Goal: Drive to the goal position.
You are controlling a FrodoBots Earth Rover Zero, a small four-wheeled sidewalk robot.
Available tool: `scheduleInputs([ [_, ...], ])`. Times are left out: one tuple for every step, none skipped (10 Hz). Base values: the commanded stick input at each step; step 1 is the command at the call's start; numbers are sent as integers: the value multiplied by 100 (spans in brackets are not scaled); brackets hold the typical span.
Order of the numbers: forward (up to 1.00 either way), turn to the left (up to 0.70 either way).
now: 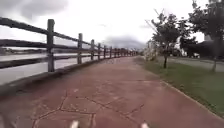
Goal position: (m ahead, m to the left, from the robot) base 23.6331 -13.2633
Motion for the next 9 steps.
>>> scheduleInputs([
  [100, 0],
  [100, 0],
  [100, 0],
  [100, 0],
  [100, 0],
  [100, 0],
  [100, 0],
  [100, 0],
  [100, 0],
])
